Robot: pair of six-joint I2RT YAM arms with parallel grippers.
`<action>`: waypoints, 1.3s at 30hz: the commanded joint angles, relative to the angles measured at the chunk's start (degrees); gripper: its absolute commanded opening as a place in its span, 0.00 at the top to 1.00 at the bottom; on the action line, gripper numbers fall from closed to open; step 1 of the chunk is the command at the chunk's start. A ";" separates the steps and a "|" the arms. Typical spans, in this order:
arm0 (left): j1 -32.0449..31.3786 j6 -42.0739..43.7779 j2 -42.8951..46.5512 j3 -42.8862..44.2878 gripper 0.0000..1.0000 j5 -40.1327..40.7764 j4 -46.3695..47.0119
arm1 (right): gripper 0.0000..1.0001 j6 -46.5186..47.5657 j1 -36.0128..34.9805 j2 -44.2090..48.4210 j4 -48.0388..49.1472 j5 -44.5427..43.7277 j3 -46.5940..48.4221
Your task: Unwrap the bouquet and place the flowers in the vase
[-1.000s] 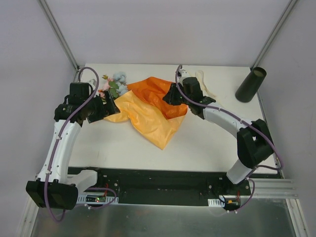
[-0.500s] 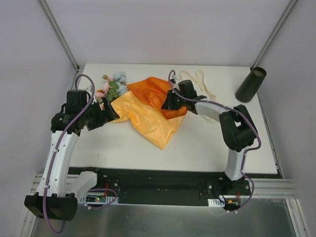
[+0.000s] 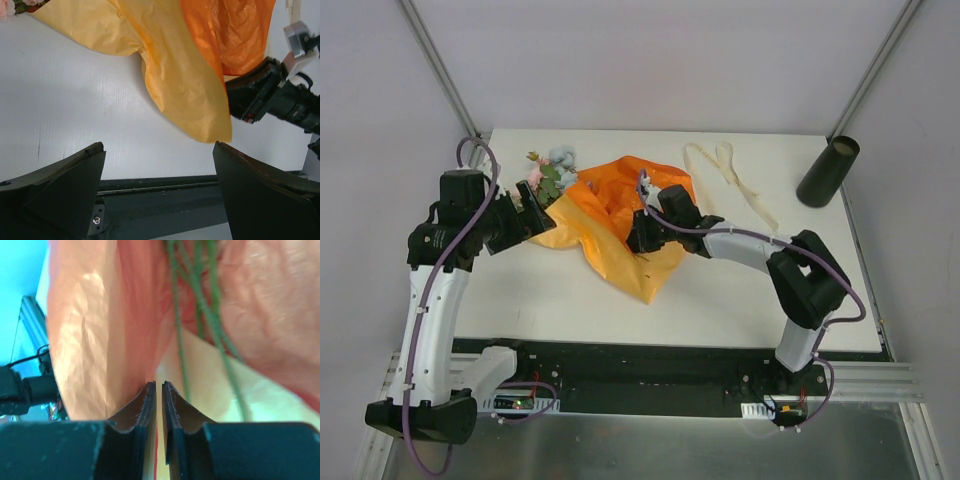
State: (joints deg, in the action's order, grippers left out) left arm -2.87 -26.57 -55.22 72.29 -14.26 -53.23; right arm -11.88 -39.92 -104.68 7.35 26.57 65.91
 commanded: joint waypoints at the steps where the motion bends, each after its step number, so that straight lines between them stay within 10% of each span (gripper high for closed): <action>1: 0.50 -0.77 -1.38 5.48 0.07 1.96 -2.14 | 0.83 -3.58 -5.77 9.31 7.31 -0.89 -4.20; 19: 0.41 -2.52 -11.30 -5.13 0.18 -6.66 3.48 | 0.82 -7.46 -20.02 3.88 10.58 -17.68 -7.37; 39: 2.52 2.57 -23.96 -5.06 0.09 10.93 9.01 | 0.80 -3.33 -22.57 7.82 11.10 -24.01 -9.92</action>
State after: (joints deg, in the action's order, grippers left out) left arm -1.26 -27.09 -76.47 64.42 -5.19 -46.94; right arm -17.91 -62.76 -101.23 16.73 5.74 56.31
